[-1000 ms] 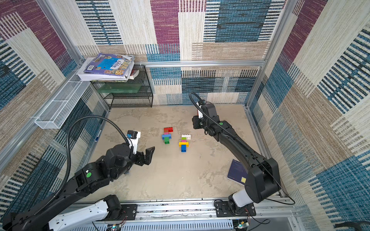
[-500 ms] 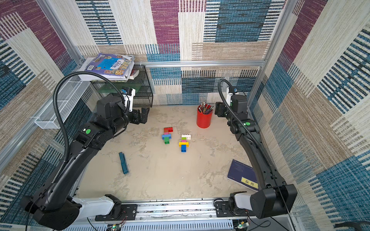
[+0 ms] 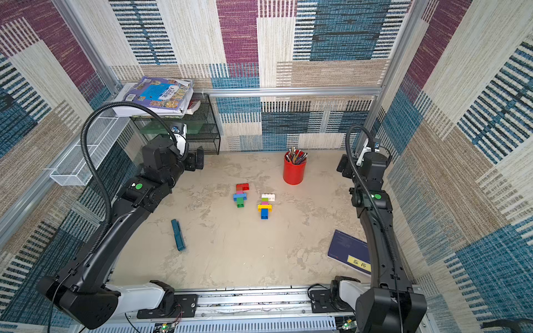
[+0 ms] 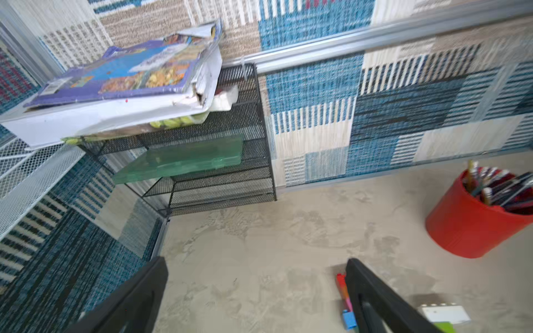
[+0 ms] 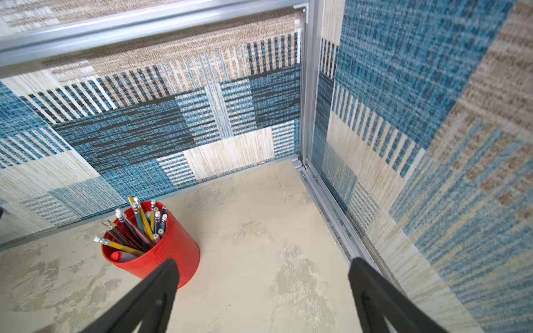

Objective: Assemble the letter f with lego
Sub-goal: Reset both arms

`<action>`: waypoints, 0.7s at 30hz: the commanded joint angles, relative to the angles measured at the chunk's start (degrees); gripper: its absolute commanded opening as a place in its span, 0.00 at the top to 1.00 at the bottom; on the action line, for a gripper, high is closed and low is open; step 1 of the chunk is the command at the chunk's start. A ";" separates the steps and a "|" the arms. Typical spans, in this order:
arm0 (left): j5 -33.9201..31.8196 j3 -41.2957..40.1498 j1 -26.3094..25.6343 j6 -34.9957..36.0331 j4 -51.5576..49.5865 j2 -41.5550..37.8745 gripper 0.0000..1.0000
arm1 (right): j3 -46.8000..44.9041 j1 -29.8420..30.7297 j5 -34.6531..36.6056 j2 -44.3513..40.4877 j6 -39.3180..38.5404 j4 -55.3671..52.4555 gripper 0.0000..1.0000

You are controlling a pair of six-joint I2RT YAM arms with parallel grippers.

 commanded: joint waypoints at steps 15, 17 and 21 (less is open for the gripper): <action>8.78 -39.67 15.20 -4.75 26.75 -1.83 0.01 | -21.64 2.03 2.17 -4.40 -1.46 23.16 0.05; 9.42 -43.66 15.60 -3.50 32.78 -1.73 0.01 | -23.94 2.22 2.37 -4.73 -1.19 25.23 0.05; 10.11 -48.09 16.56 -2.36 39.10 -1.08 0.01 | -27.11 2.62 3.24 -4.47 -0.22 27.68 0.05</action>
